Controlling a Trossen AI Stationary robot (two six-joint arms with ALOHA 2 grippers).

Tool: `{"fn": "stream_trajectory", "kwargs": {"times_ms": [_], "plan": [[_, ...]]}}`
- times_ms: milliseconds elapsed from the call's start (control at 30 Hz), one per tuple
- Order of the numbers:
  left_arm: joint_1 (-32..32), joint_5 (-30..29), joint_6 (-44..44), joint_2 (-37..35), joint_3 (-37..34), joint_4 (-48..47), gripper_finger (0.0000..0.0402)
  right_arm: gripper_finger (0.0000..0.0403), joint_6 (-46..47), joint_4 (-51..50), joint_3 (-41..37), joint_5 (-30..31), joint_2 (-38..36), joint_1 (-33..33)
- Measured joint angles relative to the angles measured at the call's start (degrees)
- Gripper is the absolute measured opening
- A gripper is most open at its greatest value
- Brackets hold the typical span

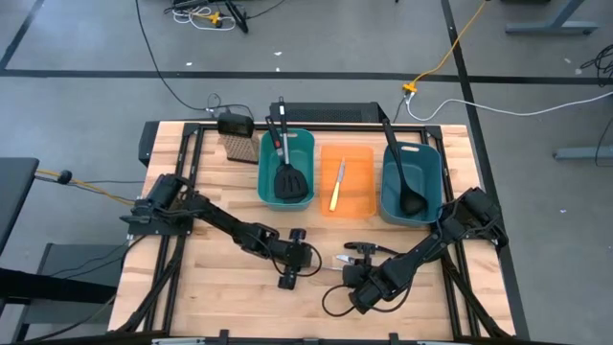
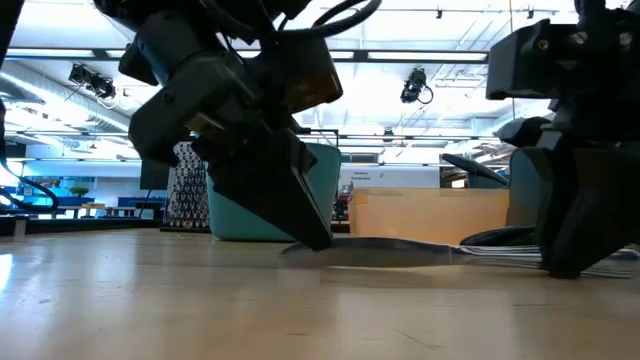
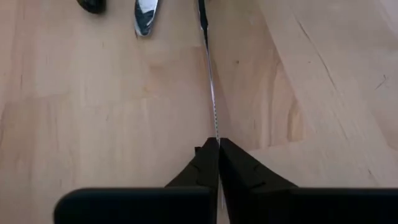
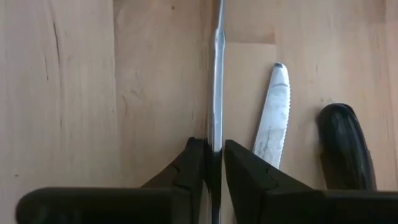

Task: Pick & Place Kitchen Items
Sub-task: Put the bottom silver table knife into the orange bin

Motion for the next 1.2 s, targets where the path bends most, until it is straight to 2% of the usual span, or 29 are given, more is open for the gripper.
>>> {"fn": "stream_trajectory", "kwargs": {"times_ms": [267, 533, 633, 767, 1000, 1200], "plan": [[-0.04, 0.24, -0.86, 0.04, -0.09, -0.78, 0.0010, 0.0072, -0.32, 1.10, 0.00, -0.33, 0.00, -0.07], [-0.07, 0.22, -0.90, 0.09, -0.13, -0.91, 0.0010, 0.0083, -1.35, 1.81, 0.01, -6.73, -0.17, -2.37], [-0.07, 0.22, -0.90, 0.11, -0.15, -0.91, 0.0010, 0.0068, -1.39, 1.81, 0.04, -8.67, -0.17, -3.25], [-0.11, 0.24, -1.01, 0.11, -0.17, -0.93, 0.0009, 0.0025, -1.46, 1.77, 0.06, -10.09, -0.22, -3.86], [-0.13, 0.90, -0.90, 0.30, -0.30, -1.60, 0.0026, 0.0025, -0.86, 1.64, 0.13, -11.52, -0.42, -4.46], [-0.62, 0.85, -0.28, -4.36, -0.63, -7.68, 0.0047, 0.0025, -0.35, 1.36, -0.07, -10.62, -2.22, -4.33]]}}
